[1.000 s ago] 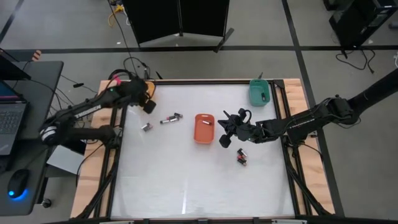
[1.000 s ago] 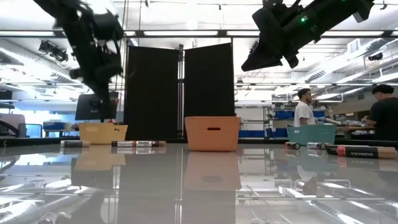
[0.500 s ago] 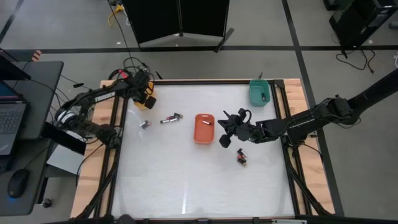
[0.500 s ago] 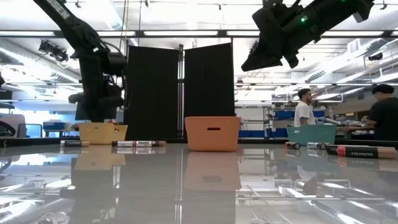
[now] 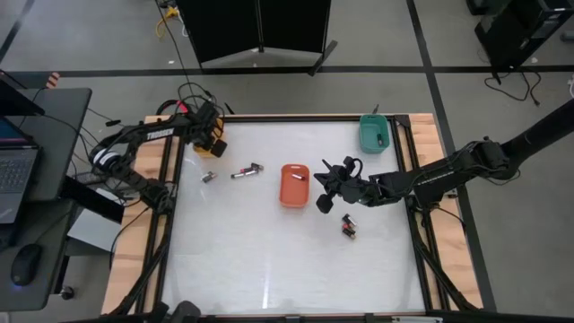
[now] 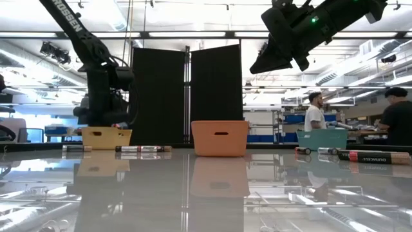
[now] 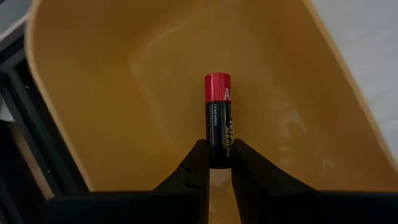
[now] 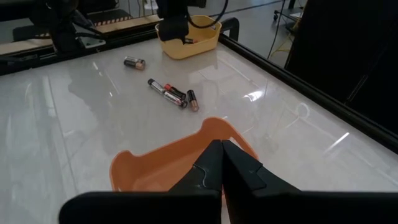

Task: Sort batteries
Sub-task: Put the black-red battery into the yellow bin, then put the silver battery into the orange bin

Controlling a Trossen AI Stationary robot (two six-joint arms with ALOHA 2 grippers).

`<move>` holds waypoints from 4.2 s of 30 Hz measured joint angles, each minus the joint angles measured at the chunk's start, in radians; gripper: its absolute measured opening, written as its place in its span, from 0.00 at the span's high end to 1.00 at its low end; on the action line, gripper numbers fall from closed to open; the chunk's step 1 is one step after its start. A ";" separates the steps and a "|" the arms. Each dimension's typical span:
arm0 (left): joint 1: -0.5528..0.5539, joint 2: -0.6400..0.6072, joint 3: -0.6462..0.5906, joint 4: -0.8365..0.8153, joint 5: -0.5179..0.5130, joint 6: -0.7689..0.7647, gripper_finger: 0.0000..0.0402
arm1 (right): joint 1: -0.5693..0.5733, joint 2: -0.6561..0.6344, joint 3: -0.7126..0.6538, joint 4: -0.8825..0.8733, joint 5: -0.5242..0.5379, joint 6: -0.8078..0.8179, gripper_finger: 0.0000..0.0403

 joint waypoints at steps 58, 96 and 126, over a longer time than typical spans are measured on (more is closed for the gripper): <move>-0.595 -0.661 -0.084 -0.012 0.007 0.013 0.98 | 0.027 0.000 0.000 0.000 -0.020 -0.035 0.97; -0.730 -0.350 -0.282 0.264 0.054 0.013 0.56 | -0.003 0.106 0.000 0.223 -0.251 -0.196 0.95; -0.550 -0.104 -0.277 0.379 0.166 0.069 0.60 | -0.003 0.106 0.000 0.171 -0.255 -0.260 0.97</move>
